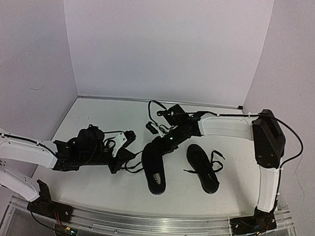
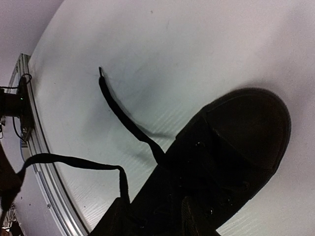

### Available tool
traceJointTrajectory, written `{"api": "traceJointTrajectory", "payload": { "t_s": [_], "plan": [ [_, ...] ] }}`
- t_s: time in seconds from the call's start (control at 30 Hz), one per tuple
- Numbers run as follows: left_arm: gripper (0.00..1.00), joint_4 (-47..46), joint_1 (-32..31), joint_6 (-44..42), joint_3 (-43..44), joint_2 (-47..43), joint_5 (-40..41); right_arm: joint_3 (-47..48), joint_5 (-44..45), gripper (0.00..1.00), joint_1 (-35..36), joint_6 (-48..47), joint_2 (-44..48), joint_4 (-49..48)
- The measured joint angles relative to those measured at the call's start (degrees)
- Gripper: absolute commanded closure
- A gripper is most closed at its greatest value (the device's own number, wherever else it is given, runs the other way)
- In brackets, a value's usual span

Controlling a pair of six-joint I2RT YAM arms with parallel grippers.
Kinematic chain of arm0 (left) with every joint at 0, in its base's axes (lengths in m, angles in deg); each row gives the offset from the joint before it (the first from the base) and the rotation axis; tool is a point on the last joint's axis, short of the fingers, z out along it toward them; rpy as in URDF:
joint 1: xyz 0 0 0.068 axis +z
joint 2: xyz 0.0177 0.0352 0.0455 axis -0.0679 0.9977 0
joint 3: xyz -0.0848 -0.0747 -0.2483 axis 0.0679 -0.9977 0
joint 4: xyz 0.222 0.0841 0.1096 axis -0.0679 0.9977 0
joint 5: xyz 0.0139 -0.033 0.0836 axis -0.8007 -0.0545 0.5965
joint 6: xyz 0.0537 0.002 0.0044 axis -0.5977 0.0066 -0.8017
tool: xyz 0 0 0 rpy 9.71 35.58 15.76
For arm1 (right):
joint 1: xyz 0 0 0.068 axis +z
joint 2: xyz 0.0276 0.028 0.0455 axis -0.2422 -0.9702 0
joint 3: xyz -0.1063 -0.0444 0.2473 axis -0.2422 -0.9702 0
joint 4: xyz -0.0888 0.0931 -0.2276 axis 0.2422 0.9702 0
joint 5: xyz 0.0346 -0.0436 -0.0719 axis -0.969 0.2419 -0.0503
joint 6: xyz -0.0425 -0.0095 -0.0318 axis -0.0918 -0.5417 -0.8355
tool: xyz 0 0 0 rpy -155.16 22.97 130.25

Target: Tie the shoes

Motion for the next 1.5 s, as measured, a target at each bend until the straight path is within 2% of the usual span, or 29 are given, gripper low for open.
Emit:
{"api": "traceJointTrajectory", "payload": {
  "t_s": [0.17,0.3,0.43,0.5,0.57,0.67,0.73,0.93,1.13,1.5],
  "plan": [
    [1.00,-0.1,1.2,0.4,0.0,1.8,0.9,0.3,0.4,0.66,0.4,-1.8,-3.5,3.2],
    [1.00,-0.8,3.7,1.5,0.0,1.8,0.8,2.1,1.0,0.79,0.7,-3.1,-4.2,4.6],
    [1.00,-1.8,5.3,1.8,0.0,2.0,0.2,3.0,1.6,0.76,0.9,-4.1,-4.2,5.3],
    [1.00,-2.4,5.7,1.7,0.0,2.4,-0.5,3.0,2.1,0.78,1.0,-4.2,-4.2,5.6],
    [1.00,-2.7,6.0,1.8,0.0,2.7,-1.1,3.1,2.6,0.82,1.0,-4.4,-4.2,5.8],
    [1.00,-3.1,6.4,1.8,0.0,2.8,-2.1,3.4,3.1,0.96,1.0,-4.8,-4.2,6.1],
    [1.00,-3.2,6.8,1.8,0.0,3.0,-2.4,3.7,3.3,1.00,1.0,-4.9,-4.2,6.5],
    [1.00,-3.0,8.3,0.2,0.0,4.5,-3.8,3.6,2.6,1.00,1.0,-5.7,-3.7,6.4],
    [1.00,-3.5,9.7,-6.0,0.7,6.4,-7.1,0.0,0.4,1.00,1.0,-6.3,1.5,4.9],
    [1.00,-1.3,10.5,-17.7,13.0,19.5,-14.3,-4.4,-2.9,1.00,1.1,-7.2,4.5,1.1]
  ]
}}
